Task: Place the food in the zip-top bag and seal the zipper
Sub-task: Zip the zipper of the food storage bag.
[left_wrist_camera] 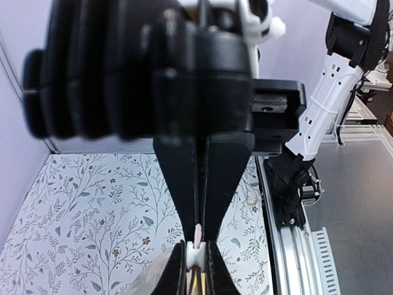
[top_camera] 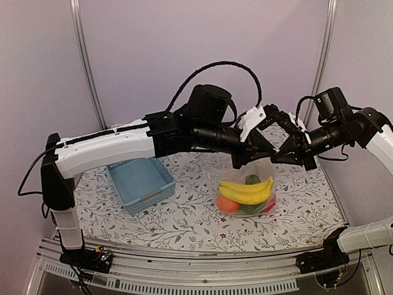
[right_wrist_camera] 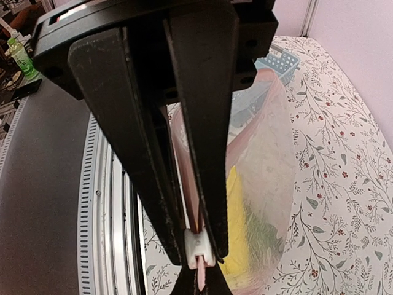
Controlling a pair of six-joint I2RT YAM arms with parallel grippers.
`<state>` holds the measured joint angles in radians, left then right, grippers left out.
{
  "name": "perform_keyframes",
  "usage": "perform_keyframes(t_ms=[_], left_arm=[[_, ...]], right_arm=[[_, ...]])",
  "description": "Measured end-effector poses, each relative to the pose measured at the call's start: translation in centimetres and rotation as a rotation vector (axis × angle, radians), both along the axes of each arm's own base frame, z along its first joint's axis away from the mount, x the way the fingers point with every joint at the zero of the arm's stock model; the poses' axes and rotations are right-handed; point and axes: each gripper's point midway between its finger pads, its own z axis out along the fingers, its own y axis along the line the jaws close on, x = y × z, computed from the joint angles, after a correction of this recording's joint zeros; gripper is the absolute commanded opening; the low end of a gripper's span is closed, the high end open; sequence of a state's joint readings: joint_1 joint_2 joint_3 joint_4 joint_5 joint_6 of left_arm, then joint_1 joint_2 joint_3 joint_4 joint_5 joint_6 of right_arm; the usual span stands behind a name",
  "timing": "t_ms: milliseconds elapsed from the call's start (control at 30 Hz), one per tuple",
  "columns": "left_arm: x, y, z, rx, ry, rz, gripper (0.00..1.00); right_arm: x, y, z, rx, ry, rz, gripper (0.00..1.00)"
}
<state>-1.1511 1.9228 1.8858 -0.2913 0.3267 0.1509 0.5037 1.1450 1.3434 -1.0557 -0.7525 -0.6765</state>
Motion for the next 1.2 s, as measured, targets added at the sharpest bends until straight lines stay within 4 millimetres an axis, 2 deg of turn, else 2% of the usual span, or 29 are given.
perform_keyframes(t_ms=[233,433,867,1067,1200], left_arm=[[0.3,1.4,-0.6,0.008,0.008,0.022,0.03],[1.0,5.1,-1.5,0.026,0.027,0.083,0.03],[1.1,13.6,-5.1,0.059,0.07,0.239,0.04],[1.0,16.2,-6.0,0.066,0.084,0.291,0.04],[1.1,17.3,-6.2,0.068,0.087,0.318,0.05]], right_arm=[[1.0,-0.7,0.5,0.014,0.0,-0.042,0.0],[2.3,-1.3,1.4,0.056,-0.001,-0.082,0.0],[5.3,-2.1,1.5,0.093,0.011,-0.151,0.0],[5.9,-2.0,1.5,0.1,0.01,-0.158,0.0],[6.4,-1.9,1.4,0.103,0.012,-0.166,0.0]])
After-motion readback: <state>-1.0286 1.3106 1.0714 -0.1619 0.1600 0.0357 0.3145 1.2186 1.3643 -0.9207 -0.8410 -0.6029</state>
